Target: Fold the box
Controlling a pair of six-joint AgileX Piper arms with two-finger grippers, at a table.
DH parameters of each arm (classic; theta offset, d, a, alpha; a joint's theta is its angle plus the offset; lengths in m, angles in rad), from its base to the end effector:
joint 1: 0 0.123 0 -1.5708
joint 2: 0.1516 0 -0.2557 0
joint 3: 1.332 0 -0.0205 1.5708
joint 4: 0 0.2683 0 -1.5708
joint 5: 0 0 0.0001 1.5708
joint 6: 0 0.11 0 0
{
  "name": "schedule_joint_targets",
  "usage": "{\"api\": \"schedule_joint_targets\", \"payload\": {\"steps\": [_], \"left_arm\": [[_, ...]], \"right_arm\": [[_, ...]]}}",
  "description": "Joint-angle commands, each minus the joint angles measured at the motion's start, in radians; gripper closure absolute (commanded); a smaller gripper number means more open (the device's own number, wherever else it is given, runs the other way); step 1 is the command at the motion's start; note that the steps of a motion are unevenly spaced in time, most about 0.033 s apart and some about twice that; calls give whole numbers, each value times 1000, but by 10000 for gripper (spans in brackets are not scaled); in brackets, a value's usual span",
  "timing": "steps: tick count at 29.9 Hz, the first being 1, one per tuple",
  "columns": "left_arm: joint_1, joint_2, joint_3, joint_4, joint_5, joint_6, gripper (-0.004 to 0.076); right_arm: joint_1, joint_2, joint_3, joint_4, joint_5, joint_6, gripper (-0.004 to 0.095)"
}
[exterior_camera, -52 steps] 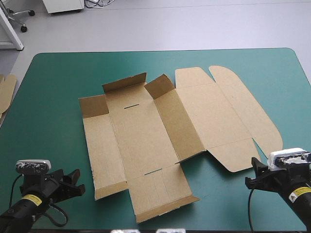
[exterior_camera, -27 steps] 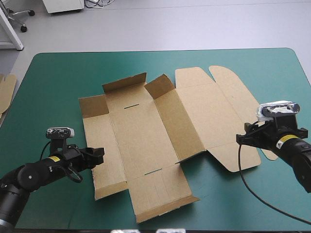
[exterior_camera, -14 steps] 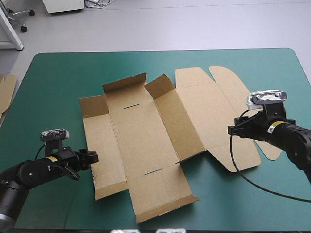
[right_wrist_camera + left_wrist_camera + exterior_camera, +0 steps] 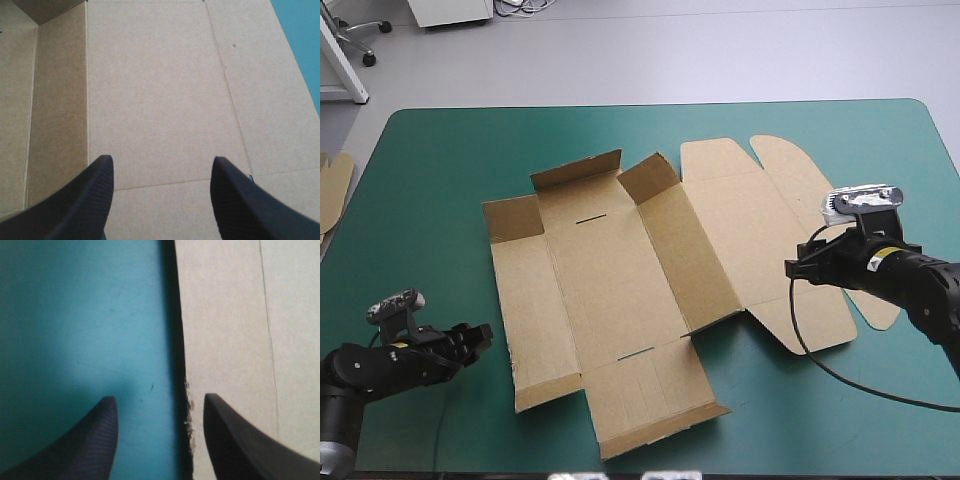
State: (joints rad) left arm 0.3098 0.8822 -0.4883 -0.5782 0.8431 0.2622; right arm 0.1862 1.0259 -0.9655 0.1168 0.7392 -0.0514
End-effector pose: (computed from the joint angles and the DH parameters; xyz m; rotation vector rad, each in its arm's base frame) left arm 0.1852 0.0121 0.1936 -0.4417 2.5265 -0.4904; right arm 0.2469 0.0553 0.3154 -0.2137 2.2756 0.2053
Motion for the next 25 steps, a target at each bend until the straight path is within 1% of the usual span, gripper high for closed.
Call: {"api": "schedule_joint_targets", "payload": {"steps": [1,5,7,13,16,21,25], "left_arm": [[32,-12,58,-227,-38,85,344],[32,-12,168,-532,-73,275,344],[32,-12,195,-602,-94,317,344],[32,-12,212,-620,-110,333,344],[32,-12,212,-631,-125,338,344],[32,-10,221,-631,-184,332,344],[32,13,227,-625,-195,334,344]], "right_arm": [[-7,-11,-33,10,-55,-15,373],[-7,-6,-33,14,-55,-15,373],[-7,-6,-33,14,-53,-15,373],[-7,-6,-33,18,-53,-22,373],[-7,-6,-33,38,-53,-26,373],[-7,-6,-33,40,-47,-29,373],[-7,-6,-33,40,-38,-29,373]]}}
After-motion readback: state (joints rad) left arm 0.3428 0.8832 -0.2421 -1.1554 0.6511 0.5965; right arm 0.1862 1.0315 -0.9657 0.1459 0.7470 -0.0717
